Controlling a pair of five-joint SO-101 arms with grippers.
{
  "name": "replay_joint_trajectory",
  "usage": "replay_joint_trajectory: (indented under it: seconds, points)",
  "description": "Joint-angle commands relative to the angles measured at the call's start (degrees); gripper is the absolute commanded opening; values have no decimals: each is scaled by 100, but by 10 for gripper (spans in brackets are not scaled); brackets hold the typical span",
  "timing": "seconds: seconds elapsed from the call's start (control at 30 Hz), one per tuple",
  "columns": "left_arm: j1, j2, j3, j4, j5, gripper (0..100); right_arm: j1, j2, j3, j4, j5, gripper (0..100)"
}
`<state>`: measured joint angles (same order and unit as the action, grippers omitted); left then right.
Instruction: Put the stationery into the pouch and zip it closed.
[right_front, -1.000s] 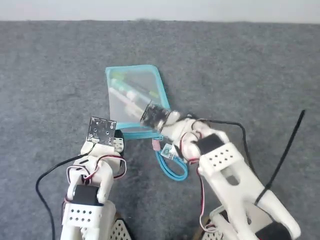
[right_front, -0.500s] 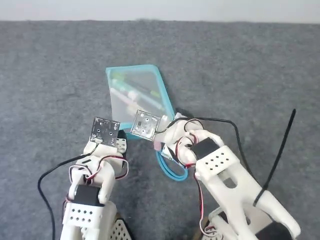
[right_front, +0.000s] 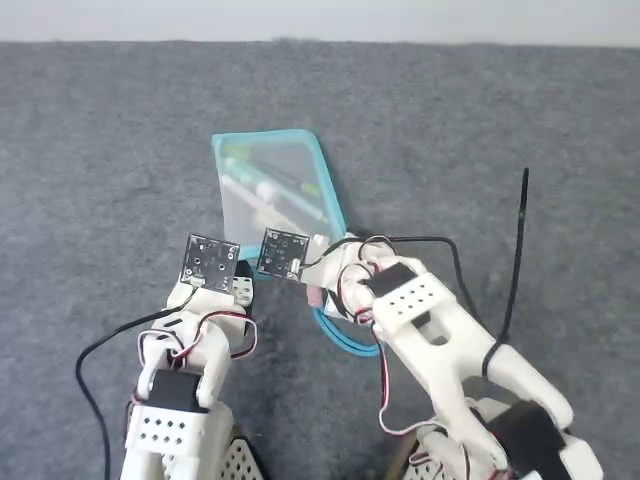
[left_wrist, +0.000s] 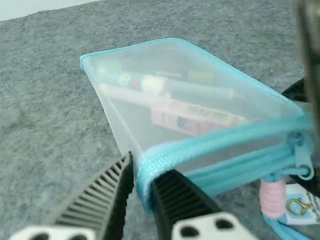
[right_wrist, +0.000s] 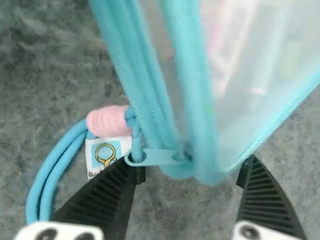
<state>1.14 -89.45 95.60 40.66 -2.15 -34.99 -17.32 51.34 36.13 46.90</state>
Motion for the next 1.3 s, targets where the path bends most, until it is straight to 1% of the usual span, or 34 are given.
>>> replay_joint_trajectory:
  seconds: [0.0,0.17,0.37,0.43,0.57,0.63,0.7,0.73,0.77,0.8,1.0,1.07,1.2,1.27]
  points:
    - [70,-35,-391,0,53,12,75,-13,-352,198,281,292]
    - [88,-35,-391,0,53,12,224,13,-492,-259,53,292]
    - [79,-35,-391,9,53,12,189,57,-862,-400,255,291]
    - [79,-35,-391,9,53,12,189,66,-888,-549,264,276]
    - [88,-35,-391,9,53,12,189,215,-905,-664,237,179]
    - [88,-35,-391,9,53,12,180,418,-958,-708,237,108]
    - [88,-35,-391,9,53,12,189,620,-1108,-778,220,13]
    - [88,-35,-400,9,53,12,207,690,-1240,-725,141,1]
    - [88,-35,-418,9,53,12,224,743,-1371,-637,-62,18]
    - [88,-35,-444,9,53,12,233,769,-1547,-497,-299,6]
    - [35,-44,-848,44,62,19,259,769,-2602,1024,-1363,7]
    - [35,-44,-1068,290,79,51,374,760,-2884,1314,-1653,7]
    - [35,-44,-1736,1046,79,142,593,760,-3385,1692,-2110,7]
    - [-88,-44,-2123,1424,88,175,629,769,-3552,1886,-2286,7]
